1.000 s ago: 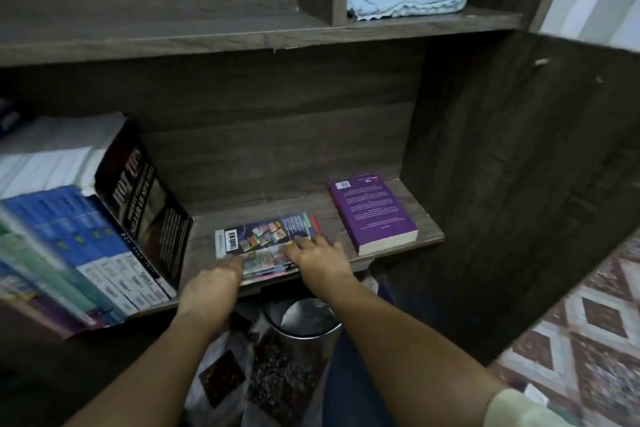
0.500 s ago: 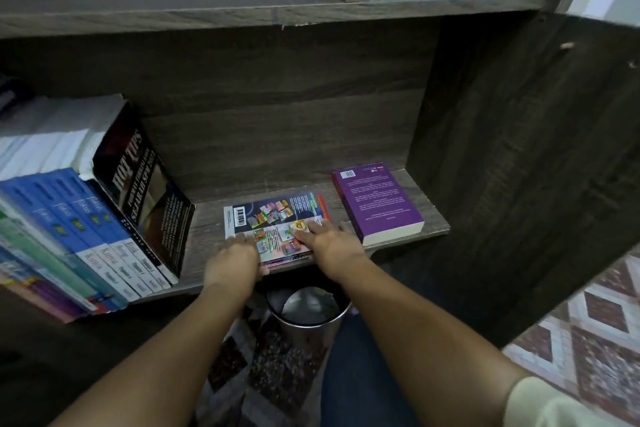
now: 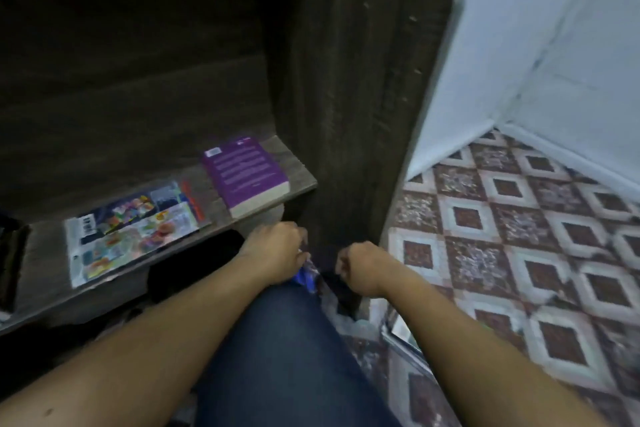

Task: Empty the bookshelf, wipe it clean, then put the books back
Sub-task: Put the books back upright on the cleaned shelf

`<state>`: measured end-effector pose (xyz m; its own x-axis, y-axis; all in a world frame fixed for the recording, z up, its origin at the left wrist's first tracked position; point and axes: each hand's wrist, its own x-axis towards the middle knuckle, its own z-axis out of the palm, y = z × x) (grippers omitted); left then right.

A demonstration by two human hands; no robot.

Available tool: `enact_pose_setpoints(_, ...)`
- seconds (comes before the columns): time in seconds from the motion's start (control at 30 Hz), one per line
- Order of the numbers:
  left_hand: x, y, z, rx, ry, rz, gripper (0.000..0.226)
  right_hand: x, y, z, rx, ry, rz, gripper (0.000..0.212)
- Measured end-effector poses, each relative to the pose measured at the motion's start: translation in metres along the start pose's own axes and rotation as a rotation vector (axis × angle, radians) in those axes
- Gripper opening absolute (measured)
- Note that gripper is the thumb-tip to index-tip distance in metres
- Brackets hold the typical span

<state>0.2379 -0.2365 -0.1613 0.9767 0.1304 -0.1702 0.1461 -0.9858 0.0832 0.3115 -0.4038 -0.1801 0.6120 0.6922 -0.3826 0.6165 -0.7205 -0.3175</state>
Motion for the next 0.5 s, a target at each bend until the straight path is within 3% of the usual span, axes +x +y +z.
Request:
enact_pose_setpoints(0.2, 0.040, 0.097, 0.033, 0.114, -0.258, 0.306, 0.024, -0.033, 0.111, 0.037, -0.034, -0.170, 0.213, 0.024)
enact_pose_setpoints(0.33, 0.067, 0.141, 0.061, 0.148, -0.380, 0.376, 0.021, -0.045, 0.170, 0.075, -0.019, -0.183, 0.313, 0.041)
enact_pose_setpoints(0.5, 0.104, 0.175, 0.097, 0.266, -0.460, 0.533, 0.024, -0.043, 0.219, 0.131, 0.009, -0.163, 0.415, 0.044)
